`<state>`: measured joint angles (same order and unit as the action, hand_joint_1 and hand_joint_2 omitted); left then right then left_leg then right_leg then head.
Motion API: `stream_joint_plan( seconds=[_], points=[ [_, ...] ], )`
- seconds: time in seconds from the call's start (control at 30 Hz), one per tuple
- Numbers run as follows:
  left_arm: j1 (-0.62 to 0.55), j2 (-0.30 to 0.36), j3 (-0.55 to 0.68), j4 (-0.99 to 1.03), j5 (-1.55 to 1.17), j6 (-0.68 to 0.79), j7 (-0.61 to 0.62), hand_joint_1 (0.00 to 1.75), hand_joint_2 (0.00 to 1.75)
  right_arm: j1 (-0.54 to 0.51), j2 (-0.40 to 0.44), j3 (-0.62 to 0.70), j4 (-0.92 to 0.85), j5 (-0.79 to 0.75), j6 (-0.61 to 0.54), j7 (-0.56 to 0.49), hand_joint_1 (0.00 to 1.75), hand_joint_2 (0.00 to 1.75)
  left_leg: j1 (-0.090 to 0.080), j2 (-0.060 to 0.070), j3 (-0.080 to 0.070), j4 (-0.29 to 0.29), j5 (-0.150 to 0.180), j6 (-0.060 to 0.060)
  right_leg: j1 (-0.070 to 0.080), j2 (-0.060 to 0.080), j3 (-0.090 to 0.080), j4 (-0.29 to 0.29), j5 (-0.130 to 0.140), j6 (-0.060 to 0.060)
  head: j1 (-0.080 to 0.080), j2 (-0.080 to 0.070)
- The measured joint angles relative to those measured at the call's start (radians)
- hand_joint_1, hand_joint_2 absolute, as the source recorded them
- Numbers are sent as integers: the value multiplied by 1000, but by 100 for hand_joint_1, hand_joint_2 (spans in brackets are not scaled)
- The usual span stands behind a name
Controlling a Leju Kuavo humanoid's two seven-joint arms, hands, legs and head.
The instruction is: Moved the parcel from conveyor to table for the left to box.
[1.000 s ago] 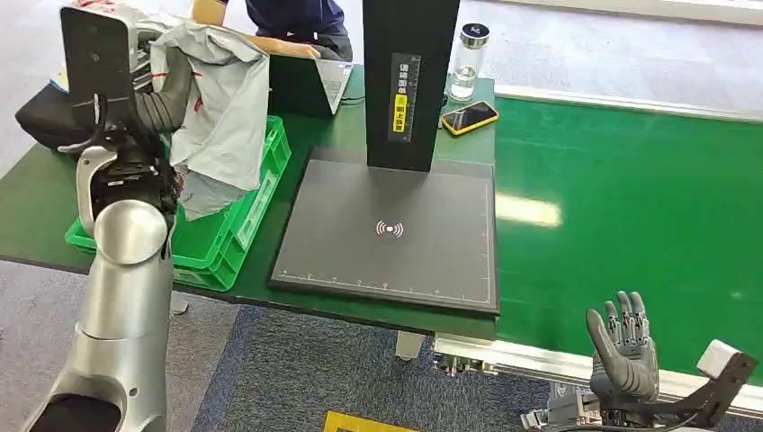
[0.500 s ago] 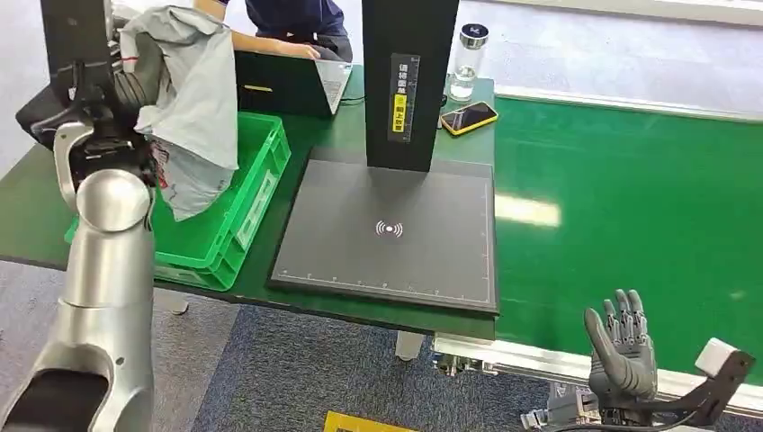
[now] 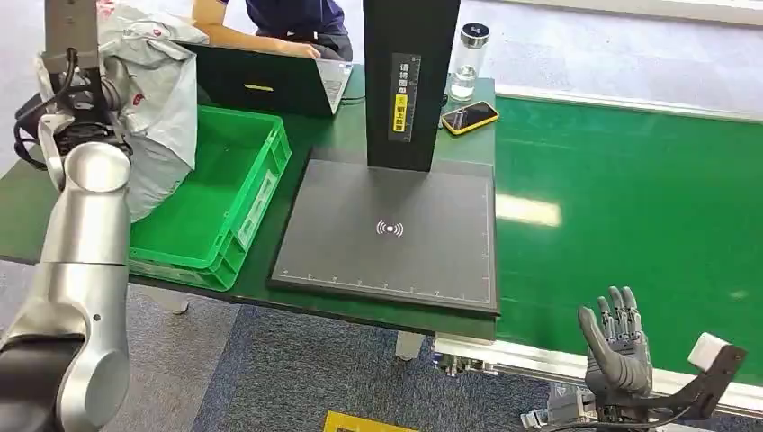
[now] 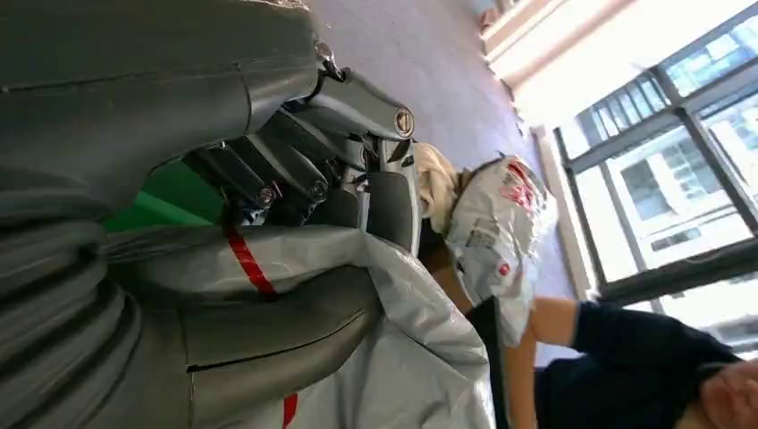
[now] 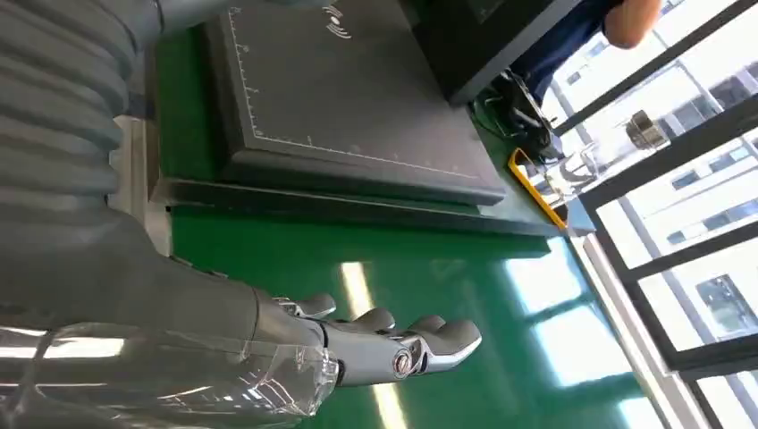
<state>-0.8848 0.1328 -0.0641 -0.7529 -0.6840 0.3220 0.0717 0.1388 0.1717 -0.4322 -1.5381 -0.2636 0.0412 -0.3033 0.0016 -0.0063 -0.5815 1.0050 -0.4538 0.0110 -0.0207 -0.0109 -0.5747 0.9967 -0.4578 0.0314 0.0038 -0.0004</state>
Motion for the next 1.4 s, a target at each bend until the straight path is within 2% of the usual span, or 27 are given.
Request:
stream_joint_plan(
  seconds=[0.03,0.33,0.73,1.03,1.2,1.3,1.33,1.37,1.4],
  points=[
    [-13,5,7,22,-7,2,8,0,175,0,0,0,0,0,2,0,0,175,0,0,0,0,0,0,0,0,0,0,0,0,0,0],
    [-131,47,32,178,-56,-13,47,0,175,1,0,0,2,2,10,0,0,175,0,0,0,0,0,0,0,0,0,0,0,0,0,0],
    [-152,52,32,227,-57,-16,31,0,175,3,0,0,2,2,13,0,0,175,0,0,1,0,0,0,0,0,0,0,0,0,0,0],
    [-164,30,32,243,-65,-21,22,0,175,19,0,-2,-7,4,15,4,0,175,0,0,1,0,0,0,0,0,0,0,0,0,0,0],
    [-161,5,32,234,-41,-26,-50,0,175,20,3,-11,-12,19,35,11,0,175,0,0,1,0,0,0,0,0,0,0,0,0,-1,0],
    [-124,-20,29,163,21,-61,-98,0,175,20,4,-19,-12,20,48,13,0,175,0,0,1,0,0,0,-1,0,1,0,0,0,0,0],
    [-101,-28,24,128,48,-74,-106,0,175,20,4,-20,-12,21,51,13,0,0,-1,0,1,0,0,0,-1,1,1,0,0,0,0,0],
    [-67,-36,15,81,83,-87,-113,0,175,19,4,-20,-12,22,50,13,0,175,-1,0,2,0,0,0,-1,1,1,0,0,0,0,0],
    [-31,-41,3,29,120,-100,-123,0,175,19,4,-20,-12,25,48,10,0,175,-1,1,1,0,0,0,-1,1,1,0,0,0,0,0]
  ],
)
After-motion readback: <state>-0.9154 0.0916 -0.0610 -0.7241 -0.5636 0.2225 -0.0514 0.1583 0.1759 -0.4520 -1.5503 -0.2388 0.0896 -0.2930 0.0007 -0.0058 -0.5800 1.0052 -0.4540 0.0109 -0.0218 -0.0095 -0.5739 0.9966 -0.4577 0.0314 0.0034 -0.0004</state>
